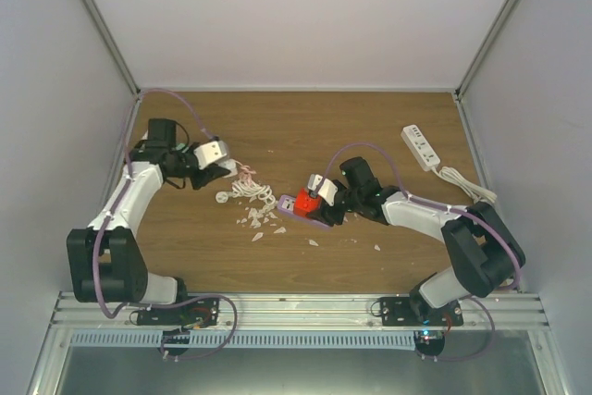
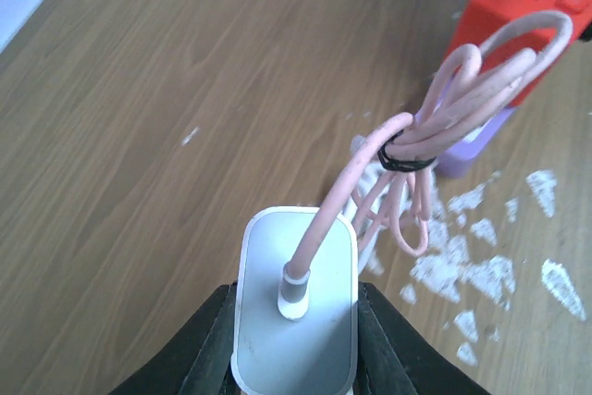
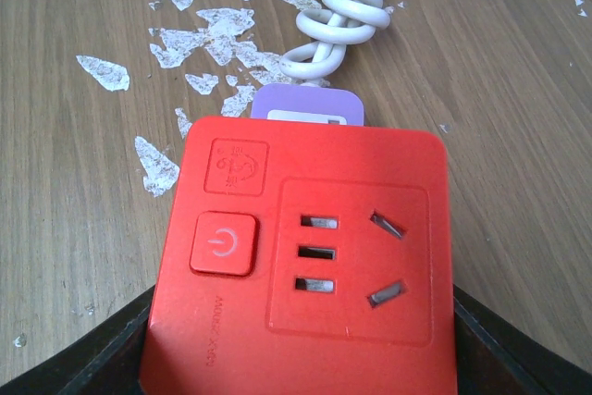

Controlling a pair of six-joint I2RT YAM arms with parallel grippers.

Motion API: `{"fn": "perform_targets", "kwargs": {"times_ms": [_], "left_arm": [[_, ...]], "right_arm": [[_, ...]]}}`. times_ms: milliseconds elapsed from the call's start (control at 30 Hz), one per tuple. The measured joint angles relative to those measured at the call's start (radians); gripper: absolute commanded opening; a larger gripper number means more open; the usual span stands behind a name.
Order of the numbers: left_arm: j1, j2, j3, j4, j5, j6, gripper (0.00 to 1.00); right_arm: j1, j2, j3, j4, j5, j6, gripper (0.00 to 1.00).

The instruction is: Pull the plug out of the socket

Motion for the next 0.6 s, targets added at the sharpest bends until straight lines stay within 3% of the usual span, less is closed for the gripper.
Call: {"fn": "perform_targets", "kwargs": {"times_ms": [600], "left_arm": [[0.386,0.063,0.039,-0.216,-0.253,-0.055,0.10]], "right_arm": [[-0.002,-0.001,-0.005,0.009,-0.002,0.007,0.32]]}}
